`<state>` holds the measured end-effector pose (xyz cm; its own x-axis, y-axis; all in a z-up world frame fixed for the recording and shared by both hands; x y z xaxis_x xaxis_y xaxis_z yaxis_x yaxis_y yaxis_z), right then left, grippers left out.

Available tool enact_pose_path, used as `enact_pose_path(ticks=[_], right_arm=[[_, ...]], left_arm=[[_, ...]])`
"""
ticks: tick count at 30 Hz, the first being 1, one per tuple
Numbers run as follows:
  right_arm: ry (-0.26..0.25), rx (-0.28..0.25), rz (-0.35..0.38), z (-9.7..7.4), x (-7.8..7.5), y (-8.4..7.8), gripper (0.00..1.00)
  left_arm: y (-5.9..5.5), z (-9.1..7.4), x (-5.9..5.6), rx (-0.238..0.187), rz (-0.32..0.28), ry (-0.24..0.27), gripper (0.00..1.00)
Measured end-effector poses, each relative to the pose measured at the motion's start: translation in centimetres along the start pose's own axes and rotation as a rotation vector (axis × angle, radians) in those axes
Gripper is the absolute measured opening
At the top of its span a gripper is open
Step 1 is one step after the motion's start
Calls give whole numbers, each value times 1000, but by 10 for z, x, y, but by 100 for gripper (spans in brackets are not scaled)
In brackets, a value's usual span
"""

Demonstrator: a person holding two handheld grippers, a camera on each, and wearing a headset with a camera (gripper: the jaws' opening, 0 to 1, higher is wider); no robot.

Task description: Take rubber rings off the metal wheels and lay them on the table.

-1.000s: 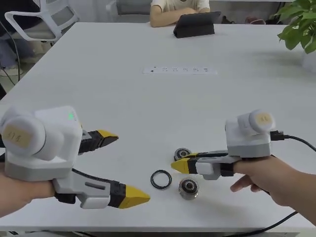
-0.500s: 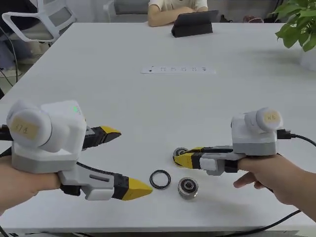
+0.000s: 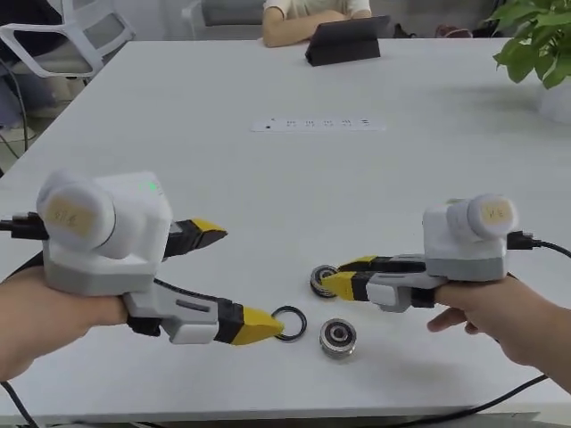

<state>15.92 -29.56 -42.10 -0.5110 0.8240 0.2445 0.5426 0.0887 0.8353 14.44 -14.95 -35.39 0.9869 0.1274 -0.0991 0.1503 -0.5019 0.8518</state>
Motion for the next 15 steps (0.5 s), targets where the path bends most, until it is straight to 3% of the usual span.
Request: enact_pose_path(ticks=[15], right_arm=[[-49, 12, -157, -2, -12, -10, 29]], left_arm=[[-1, 14, 11, 11, 2, -4, 77]])
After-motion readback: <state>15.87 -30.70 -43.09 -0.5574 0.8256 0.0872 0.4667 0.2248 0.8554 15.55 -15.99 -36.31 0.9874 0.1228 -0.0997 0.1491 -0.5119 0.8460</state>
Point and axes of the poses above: the centre of the closed fingertips' face, and the gripper's own axes: z roughly forward along the fingers, x roughly to its left, y roughly out of its top, the point moved 4 cm from there along -z, roughly backward along the fingers, and after that the axes turned 12 degrees about -y, right-handed, at the moved point
